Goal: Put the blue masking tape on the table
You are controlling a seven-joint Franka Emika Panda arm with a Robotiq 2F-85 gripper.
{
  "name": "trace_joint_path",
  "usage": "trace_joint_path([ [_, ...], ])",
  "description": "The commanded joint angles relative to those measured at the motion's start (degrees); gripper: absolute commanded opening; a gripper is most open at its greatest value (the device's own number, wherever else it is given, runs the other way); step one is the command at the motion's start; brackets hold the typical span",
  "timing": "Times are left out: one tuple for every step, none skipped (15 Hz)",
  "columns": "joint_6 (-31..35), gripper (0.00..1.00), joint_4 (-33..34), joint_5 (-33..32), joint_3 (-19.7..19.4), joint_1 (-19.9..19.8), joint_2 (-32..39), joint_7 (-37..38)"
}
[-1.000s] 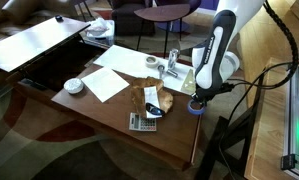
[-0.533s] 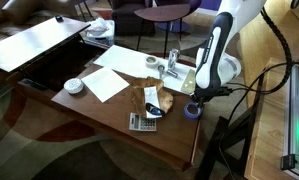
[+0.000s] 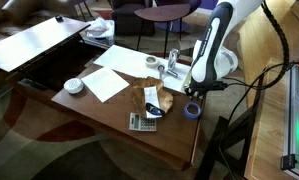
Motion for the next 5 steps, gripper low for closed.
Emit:
trace_joint_path([
  [4.6,0.63,-9.8,2.6,-3.1,7.3,-11.6,-0.3],
  [7.6,0.72,-11.7,1.8,-3.2,8.5,-13.7,-1.9],
  [9.3,0.79,-12.8,1.2,-3.3,9.4,-15.4,-3.3],
  [6.5,0.62,-7.6,2.0,-2.3,7.0,-10.3,-2.1],
  [7.6,0.69,-9.3,2.0,-2.4,8.2,-12.5,-2.5],
])
